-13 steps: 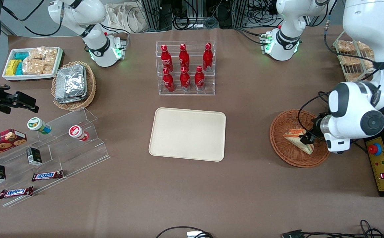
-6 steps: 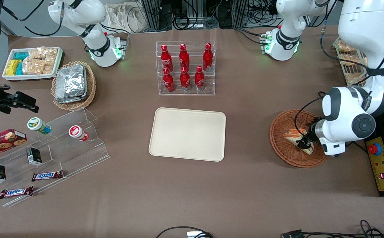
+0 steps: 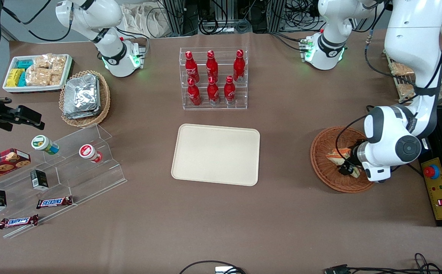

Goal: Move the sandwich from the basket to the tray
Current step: 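Close the left gripper on the sandwich's edge and lift it, then carry the sandwich with the left gripper over to the beige tray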

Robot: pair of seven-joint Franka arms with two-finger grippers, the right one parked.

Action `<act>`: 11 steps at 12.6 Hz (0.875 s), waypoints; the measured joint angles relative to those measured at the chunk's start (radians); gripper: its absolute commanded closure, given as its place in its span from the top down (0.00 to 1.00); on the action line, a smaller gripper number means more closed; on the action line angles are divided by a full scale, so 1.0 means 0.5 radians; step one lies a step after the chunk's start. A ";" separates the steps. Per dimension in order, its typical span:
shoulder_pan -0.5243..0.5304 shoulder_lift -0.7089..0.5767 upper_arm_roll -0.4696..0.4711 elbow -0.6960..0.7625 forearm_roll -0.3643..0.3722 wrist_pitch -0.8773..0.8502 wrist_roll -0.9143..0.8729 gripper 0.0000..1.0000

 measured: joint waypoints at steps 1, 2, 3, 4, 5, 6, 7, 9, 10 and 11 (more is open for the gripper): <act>0.000 0.008 0.000 -0.002 0.004 0.014 0.004 0.00; 0.000 0.010 0.000 -0.002 0.010 0.023 0.014 0.00; 0.000 0.009 0.000 -0.002 0.015 0.027 0.034 0.00; 0.000 0.009 0.000 -0.002 0.017 0.029 0.068 0.00; 0.000 0.005 0.000 -0.001 0.017 0.030 0.122 0.00; 0.000 -0.002 0.000 0.004 0.017 0.030 0.184 0.00; 0.000 -0.017 0.001 0.014 0.017 0.023 0.246 0.00; 0.000 -0.064 0.000 0.099 0.021 -0.128 0.419 0.00; -0.001 -0.087 0.000 0.203 0.035 -0.299 0.519 0.00; -0.001 -0.102 -0.001 0.349 0.062 -0.497 0.601 0.00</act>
